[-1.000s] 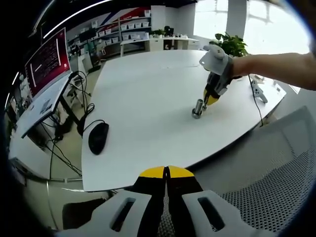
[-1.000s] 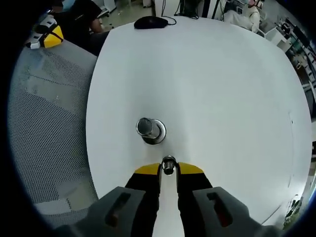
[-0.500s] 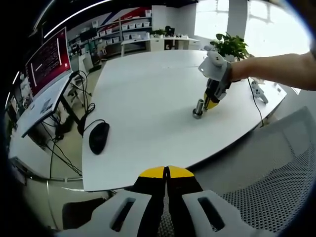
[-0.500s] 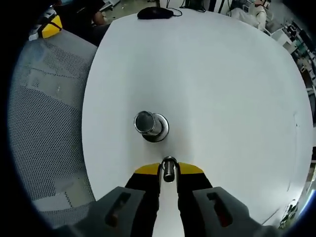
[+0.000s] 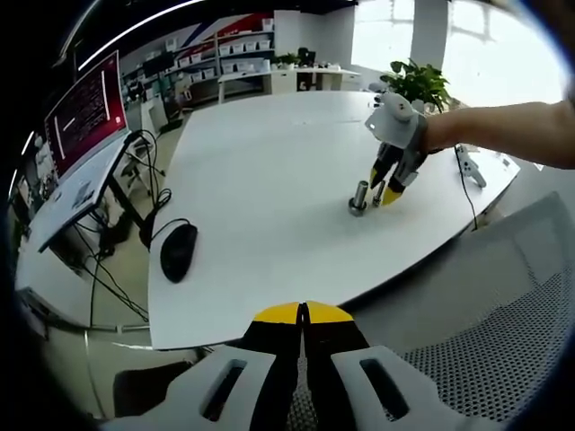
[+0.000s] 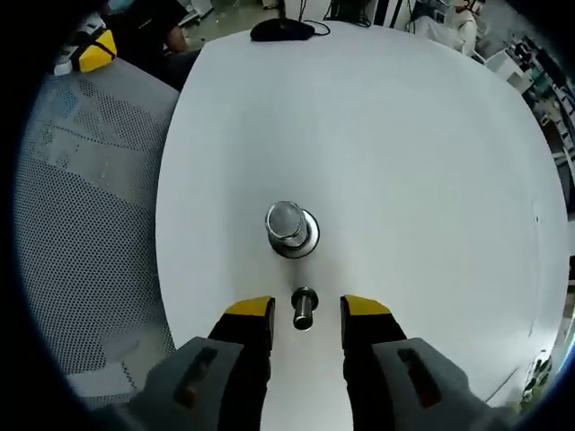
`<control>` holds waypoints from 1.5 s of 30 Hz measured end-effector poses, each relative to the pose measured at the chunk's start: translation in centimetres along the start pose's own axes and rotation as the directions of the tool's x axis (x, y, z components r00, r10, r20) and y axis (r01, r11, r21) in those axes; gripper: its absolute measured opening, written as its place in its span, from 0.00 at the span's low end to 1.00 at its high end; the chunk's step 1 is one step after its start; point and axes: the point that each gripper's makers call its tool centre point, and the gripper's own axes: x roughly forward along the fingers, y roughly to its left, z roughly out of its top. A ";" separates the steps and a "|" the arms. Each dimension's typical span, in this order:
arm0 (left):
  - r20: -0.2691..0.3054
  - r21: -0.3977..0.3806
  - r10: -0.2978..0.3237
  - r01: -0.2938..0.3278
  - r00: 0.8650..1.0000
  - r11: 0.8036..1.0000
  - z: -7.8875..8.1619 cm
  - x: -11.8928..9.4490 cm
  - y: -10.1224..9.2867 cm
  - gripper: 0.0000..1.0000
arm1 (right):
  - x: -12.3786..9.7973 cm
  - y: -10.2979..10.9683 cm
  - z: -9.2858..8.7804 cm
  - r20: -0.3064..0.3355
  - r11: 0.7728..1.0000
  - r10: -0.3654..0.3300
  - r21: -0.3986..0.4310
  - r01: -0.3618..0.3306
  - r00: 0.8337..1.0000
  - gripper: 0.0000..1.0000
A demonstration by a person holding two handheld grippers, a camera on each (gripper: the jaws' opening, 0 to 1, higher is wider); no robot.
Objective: Place the washer onto the threaded stud by aligning its center hole with the stud, sliding it down to the base, and recovering from edge contact or off-axis alignment until the washer reaches the visible bottom stop.
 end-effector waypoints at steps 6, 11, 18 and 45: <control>0.004 0.004 -0.005 0.005 1.000 1.000 0.1 0.0 -0.1 0.00 | -2.8 1.0 1.0 0.134 0.988 0.016 0.149 -0.036 0.991 0.40; 0.005 0.006 -0.007 0.007 1.000 1.000 0.1 0.0 -0.1 0.00 | -6.7 2.0 2.3 0.282 0.966 -0.005 0.248 -0.068 0.959 0.44; 0.012 0.006 -0.009 0.009 1.000 1.000 0.1 -0.1 -0.2 0.00 | -11.3 4.1 0.9 0.355 0.933 -0.090 0.357 -0.046 0.930 0.50; -0.010 -0.019 0.029 -0.029 1.000 0.999 -0.5 -0.3 0.3 0.00 | -17.8 13.7 -8.1 0.479 0.655 -0.408 0.746 -0.116 0.777 0.87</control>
